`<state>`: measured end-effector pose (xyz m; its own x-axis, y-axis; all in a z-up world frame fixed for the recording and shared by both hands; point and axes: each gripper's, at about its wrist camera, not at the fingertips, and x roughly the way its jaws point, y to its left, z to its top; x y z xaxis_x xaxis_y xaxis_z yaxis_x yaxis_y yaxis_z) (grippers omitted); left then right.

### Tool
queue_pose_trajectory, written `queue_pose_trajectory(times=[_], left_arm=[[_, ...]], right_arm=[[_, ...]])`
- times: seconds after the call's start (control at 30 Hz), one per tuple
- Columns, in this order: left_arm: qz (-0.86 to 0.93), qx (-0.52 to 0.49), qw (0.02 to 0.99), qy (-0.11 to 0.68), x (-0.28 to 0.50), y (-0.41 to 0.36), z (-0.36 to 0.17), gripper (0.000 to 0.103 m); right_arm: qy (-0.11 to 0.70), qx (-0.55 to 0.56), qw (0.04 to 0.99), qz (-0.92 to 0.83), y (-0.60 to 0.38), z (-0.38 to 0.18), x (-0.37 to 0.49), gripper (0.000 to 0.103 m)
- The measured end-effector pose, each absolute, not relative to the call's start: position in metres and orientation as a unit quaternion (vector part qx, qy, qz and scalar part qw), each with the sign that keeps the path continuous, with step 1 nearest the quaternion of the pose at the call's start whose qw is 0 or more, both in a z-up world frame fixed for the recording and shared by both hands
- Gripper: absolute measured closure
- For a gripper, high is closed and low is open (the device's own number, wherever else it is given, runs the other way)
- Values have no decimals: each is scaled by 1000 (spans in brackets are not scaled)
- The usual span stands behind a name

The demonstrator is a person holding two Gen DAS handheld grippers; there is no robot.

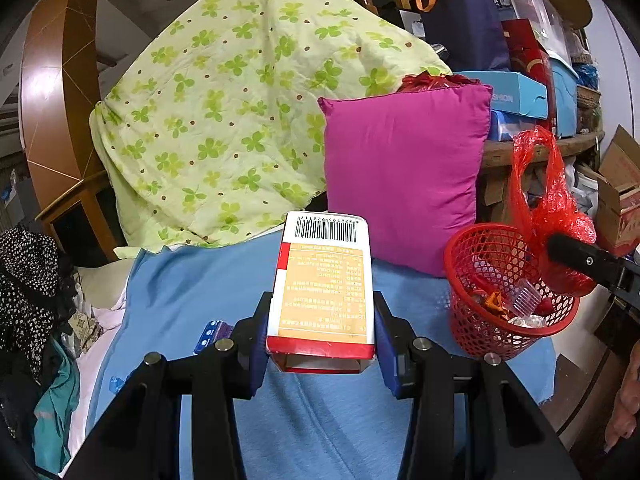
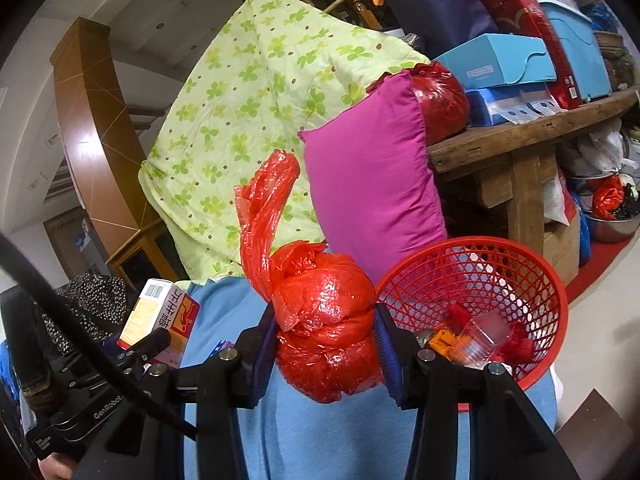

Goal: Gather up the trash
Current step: 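Carry the red bag and white-orange box over the red mesh basket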

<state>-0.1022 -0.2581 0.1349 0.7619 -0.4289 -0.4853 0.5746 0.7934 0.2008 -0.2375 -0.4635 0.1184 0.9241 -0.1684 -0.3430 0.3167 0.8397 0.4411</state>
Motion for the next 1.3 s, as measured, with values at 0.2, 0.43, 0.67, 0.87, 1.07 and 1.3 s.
queue_pose_trajectory(times=[0.2,0.43,0.67,0.87,1.07,1.3], left_arm=[[-279,177,919,214,-103,-268,133,55],[-286,183,916,214,-103,-279,133,55],[-297,190,911,215,-106,-292,130,55],[-307,195,907,213,-110,-303,132,55],[-315,198,904,210,-112,-309,134,55],[-323,200,900,211,-113,-319,135,55]], right_arm=[[146,258,945,-135,-469,117,-243,55],[140,262,943,-149,-479,117,-250,55],[139,270,939,-162,-492,114,-258,55],[137,275,936,-172,-500,112,-264,55],[135,278,934,-178,-504,112,-268,55],[132,282,932,-186,-511,113,-272,55]])
